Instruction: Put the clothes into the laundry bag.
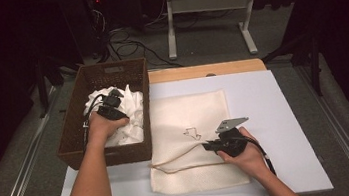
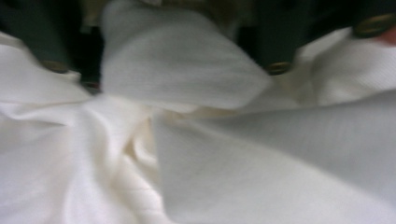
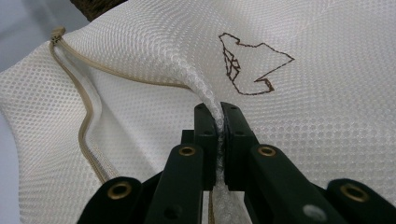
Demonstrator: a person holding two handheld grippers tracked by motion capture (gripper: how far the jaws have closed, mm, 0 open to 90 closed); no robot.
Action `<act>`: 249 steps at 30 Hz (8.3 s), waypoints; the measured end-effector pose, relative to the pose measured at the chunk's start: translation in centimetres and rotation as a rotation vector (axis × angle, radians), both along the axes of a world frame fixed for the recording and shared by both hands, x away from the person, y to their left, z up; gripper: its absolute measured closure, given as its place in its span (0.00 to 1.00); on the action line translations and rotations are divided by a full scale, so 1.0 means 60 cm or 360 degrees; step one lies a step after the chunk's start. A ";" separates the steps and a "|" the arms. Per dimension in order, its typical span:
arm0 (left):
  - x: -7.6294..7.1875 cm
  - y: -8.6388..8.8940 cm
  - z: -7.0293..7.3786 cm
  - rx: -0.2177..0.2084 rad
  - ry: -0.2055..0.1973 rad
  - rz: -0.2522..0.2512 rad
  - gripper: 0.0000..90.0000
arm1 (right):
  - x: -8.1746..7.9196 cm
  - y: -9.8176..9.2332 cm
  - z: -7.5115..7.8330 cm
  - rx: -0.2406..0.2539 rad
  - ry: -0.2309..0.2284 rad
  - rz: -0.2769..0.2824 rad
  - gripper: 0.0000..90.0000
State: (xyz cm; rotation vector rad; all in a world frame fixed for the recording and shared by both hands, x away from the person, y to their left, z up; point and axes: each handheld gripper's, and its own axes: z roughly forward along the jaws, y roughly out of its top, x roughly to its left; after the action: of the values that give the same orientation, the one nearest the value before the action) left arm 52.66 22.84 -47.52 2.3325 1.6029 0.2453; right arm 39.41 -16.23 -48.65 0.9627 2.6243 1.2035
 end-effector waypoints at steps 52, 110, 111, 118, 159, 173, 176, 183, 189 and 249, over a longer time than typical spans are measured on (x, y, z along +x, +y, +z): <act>-0.107 0.015 0.192 -0.0658 -0.0612 -0.0010 0.75 | 0.000 -0.005 0.006 0.0068 -0.0050 -0.0023 0.98; -0.349 -0.208 0.030 -0.0649 -0.0873 -0.0546 0.57 | 0.010 -0.004 0.007 0.0149 -0.0032 -0.0082 0.99; -0.352 -0.207 0.035 -0.0672 -0.0876 -0.0545 0.49 | 0.011 -0.005 0.007 0.0148 -0.0035 -0.0079 0.99; -0.377 -0.177 0.113 -0.0789 -0.1119 -0.0411 0.17 | 0.010 -0.004 0.005 0.0129 -0.0034 -0.0079 0.98; -0.168 -0.124 0.093 -0.0520 -0.0479 -0.0125 0.49 | 0.008 0.001 0.002 0.0096 -0.0041 -0.0064 0.98; -0.198 -0.123 0.114 -0.0493 -0.0807 -0.0062 0.80 | 0.009 -0.002 0.003 0.0099 -0.0037 -0.0062 0.98; -0.199 -0.121 0.116 -0.0503 -0.0818 -0.0061 0.83 | 0.009 -0.003 0.003 0.0103 -0.0035 -0.0066 0.98; -0.216 -0.123 0.133 -0.0535 -0.0913 -0.0054 0.84 | 0.009 -0.004 0.004 0.0113 -0.0049 -0.0072 0.98; -0.228 -0.123 0.154 -0.0601 -0.1000 -0.0051 0.85 | 0.010 -0.005 0.005 0.0124 -0.0049 -0.0076 0.98; -0.325 -0.266 0.094 -0.0920 -0.0802 -0.0486 0.11 | 0.017 -0.023 0.019 0.0231 -0.0087 -0.0184 0.99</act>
State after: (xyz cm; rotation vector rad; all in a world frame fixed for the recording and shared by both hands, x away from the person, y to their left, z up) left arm 33.15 6.89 -41.86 1.8347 0.9082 0.2360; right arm 40.45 -17.62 -47.48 1.0727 2.4310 1.3862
